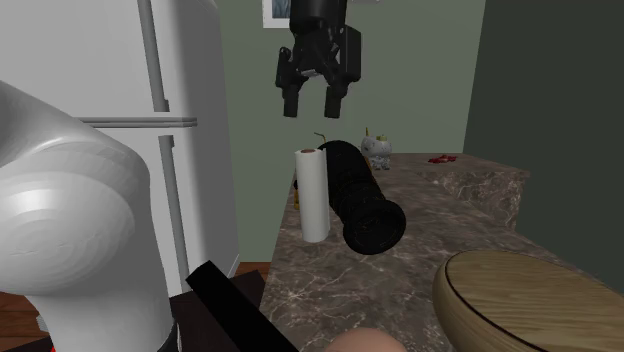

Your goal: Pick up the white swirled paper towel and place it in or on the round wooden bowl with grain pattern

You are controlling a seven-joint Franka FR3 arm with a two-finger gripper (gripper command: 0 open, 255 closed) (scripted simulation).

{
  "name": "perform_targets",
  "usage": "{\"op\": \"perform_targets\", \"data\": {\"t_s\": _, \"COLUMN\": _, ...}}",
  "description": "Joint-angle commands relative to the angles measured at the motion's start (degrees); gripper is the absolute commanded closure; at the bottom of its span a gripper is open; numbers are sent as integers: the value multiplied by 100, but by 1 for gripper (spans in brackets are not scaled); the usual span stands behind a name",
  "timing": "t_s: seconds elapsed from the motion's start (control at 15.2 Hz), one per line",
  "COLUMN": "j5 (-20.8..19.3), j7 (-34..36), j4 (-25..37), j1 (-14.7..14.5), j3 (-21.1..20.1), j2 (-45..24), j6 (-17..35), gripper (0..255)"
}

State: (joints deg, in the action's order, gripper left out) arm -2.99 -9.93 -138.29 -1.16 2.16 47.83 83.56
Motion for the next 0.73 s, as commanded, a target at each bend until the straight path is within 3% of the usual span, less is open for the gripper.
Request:
{"op": "perform_targets", "data": {"t_s": 0.0, "j5": 0, "j7": 0, "j4": 0, "j1": 0, "j3": 0, "j2": 0, "j6": 0, "gripper": 0}}
{"op": "perform_targets", "data": {"t_s": 0.66, "j5": 1107, "j7": 1207, "j4": -192, "j1": -388, "j3": -902, "j2": -873, "j6": 1235, "gripper": 0}}
